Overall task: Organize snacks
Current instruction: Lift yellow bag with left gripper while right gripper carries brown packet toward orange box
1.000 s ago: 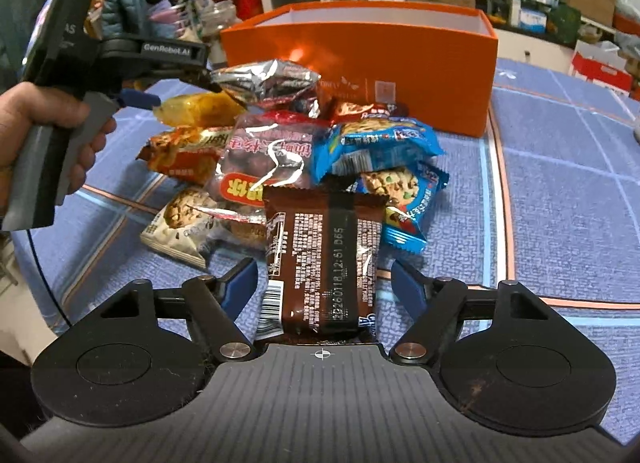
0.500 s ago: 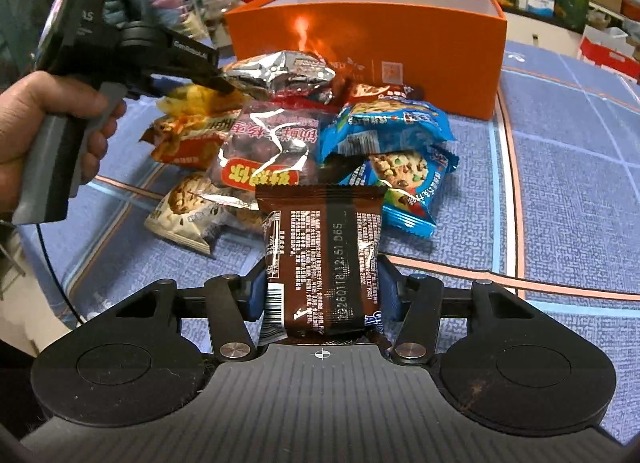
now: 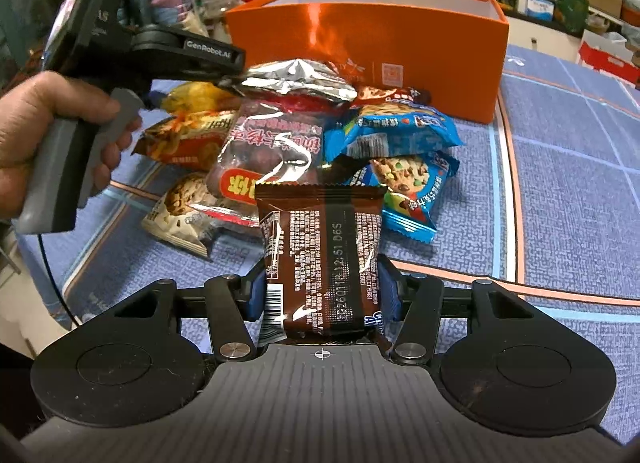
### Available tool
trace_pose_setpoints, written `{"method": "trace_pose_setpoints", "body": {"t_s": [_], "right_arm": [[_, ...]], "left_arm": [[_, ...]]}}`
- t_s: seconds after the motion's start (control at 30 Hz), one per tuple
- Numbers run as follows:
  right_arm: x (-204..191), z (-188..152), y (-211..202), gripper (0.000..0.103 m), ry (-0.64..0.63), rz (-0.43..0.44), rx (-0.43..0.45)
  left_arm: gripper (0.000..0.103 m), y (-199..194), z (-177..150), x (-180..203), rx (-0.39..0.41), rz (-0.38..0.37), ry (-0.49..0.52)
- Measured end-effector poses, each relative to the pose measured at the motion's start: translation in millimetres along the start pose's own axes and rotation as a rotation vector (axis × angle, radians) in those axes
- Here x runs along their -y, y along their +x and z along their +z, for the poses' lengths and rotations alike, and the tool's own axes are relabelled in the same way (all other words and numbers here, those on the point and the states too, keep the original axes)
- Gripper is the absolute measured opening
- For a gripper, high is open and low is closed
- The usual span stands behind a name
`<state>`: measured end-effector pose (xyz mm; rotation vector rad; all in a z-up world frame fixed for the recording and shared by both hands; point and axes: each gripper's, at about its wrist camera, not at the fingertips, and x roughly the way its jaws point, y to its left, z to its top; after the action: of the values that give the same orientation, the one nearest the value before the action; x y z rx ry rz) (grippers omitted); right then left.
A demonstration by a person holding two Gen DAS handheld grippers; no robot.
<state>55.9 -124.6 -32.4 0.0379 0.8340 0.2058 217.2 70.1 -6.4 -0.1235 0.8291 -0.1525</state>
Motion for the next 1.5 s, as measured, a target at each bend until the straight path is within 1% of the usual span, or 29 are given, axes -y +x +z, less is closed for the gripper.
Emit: {"method": "trace_pose_setpoints", "body": {"t_s": [0.13,0.2,0.23,0.33,0.47,0.57,0.7,0.77,0.9,1.03,1.13,1.23,1.4,1.5], "right_arm": [[-2,-1,-1,0.04,-0.016,-0.004,-0.002],[-2,0,-2,0.04,-0.015,-0.003,-0.002],[-2,0,-2,0.04,-0.018,-0.007,0.002],[-3,2,-8,0.04,-0.043,-0.022,0.023],[-5,3,-19,0.04,-0.052,-0.019,0.043],[-7,3,-24,0.04,-0.056,-0.012,0.05],[-10,3,-26,0.04,-0.067,-0.005,0.042],[-12,3,-30,0.04,-0.078,-0.009,0.051],[-22,5,-46,0.04,-0.147,-0.059,0.12],[-21,11,-53,0.04,-0.141,-0.071,0.144],[-17,16,-53,0.04,-0.117,-0.065,0.141],[-16,21,-50,0.04,-0.092,-0.064,0.143],[-18,25,-49,0.04,-0.077,-0.078,0.151],[-22,25,-47,0.04,-0.078,-0.084,0.15]], "left_arm": [[0.06,-4,-1,3,-0.003,0.006,0.04],[0.05,-9,-1,3,0.005,0.009,0.051],[0.05,-13,-1,3,0.011,0.018,0.053],[0.044,-25,1,2,0.044,0.035,0.076],[0.044,-42,0,3,0.089,0.082,0.114],[0.044,-50,1,3,0.102,0.106,0.128],[0.044,-57,3,4,0.12,0.115,0.132],[0.043,-62,5,2,0.13,0.112,0.128],[0.043,-72,5,1,0.157,0.117,0.121],[0.043,-83,1,8,0.188,0.129,0.155],[0.043,-85,0,14,0.191,0.159,0.177],[0.043,-83,-1,17,0.178,0.175,0.172],[0.043,-87,-4,17,0.171,0.197,0.172],[0.043,-90,-5,15,0.172,0.194,0.167]]}}
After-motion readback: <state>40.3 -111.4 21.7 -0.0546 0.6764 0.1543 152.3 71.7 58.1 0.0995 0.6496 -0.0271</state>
